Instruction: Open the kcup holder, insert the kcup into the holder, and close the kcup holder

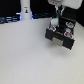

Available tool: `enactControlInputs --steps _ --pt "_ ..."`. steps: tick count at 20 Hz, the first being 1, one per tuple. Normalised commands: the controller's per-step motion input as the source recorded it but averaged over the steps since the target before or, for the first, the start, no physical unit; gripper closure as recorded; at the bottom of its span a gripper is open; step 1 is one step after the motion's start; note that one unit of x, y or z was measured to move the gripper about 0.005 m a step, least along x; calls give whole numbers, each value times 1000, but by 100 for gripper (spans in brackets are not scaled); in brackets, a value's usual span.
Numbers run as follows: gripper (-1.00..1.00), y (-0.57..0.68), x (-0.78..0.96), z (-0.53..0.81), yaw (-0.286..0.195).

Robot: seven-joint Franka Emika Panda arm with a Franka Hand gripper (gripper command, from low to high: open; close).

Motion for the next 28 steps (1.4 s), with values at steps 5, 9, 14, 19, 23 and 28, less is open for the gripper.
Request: enactControlInputs --steps 5,9,14,19,23,28 --pt "-100 -31 -83 -1 42" --pt "100 12 11 70 30" --pt "100 170 249 262 11" --pt "100 300 399 354 2" --pt "100 408 508 319 8" --pt "100 547 548 402 0"
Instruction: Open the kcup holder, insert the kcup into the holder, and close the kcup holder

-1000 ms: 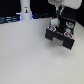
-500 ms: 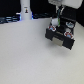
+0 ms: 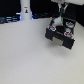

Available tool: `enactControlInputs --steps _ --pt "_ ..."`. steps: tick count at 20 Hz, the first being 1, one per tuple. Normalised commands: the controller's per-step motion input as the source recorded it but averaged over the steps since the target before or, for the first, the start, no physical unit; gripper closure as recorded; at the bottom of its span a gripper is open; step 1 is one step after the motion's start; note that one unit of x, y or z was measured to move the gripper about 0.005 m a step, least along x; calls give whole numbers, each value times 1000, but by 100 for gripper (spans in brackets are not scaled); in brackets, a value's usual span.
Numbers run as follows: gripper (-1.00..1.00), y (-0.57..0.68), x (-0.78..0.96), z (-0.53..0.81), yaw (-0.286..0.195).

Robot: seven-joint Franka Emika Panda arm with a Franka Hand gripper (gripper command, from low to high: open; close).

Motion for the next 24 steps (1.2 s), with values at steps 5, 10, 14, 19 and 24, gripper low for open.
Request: enactControlInputs --steps 5,10,14,19,24 --pt "100 541 569 546 0" --pt "100 354 548 393 0" --pt "100 47 476 40 0" --pt "100 -8 246 -77 0" --pt "100 66 10 -10 18"
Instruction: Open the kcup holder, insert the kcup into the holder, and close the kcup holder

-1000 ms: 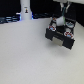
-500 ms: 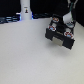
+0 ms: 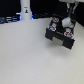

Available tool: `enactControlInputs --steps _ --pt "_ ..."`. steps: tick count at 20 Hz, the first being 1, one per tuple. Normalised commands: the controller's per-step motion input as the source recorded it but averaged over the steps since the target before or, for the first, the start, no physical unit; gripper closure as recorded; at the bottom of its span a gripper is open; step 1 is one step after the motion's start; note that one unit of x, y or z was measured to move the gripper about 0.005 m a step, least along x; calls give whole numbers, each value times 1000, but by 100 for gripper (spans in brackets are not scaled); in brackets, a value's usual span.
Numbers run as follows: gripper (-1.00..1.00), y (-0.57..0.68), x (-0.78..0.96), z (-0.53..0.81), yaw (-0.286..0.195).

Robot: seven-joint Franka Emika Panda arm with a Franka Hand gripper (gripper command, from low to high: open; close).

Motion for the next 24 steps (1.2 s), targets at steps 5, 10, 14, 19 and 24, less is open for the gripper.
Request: enactControlInputs --steps 5,10,14,19,24 --pt "100 9 -8 -50 10" --pt "100 -11 -39 -60 0" --pt "-100 0 -39 0 0" --pt "-100 -14 -43 13 0" --pt "-100 -19 -25 74 0"
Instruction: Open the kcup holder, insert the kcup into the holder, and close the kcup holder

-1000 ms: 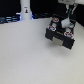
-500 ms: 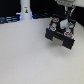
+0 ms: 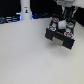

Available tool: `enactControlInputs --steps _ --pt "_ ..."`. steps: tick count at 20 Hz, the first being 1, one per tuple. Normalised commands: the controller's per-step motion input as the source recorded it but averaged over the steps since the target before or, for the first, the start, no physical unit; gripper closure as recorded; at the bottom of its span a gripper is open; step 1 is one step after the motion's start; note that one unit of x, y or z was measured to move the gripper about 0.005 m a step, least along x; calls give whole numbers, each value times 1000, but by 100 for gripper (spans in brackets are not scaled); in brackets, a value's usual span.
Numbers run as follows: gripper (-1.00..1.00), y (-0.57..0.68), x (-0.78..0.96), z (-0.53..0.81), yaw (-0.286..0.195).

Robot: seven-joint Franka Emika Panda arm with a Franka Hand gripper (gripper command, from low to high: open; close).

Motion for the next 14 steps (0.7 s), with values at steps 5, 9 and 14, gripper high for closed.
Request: enactControlInputs --steps 5,9,14 --pt "-100 -4 -55 189 0" --pt "-100 -45 -106 174 53" --pt "-100 -161 -306 54 39"
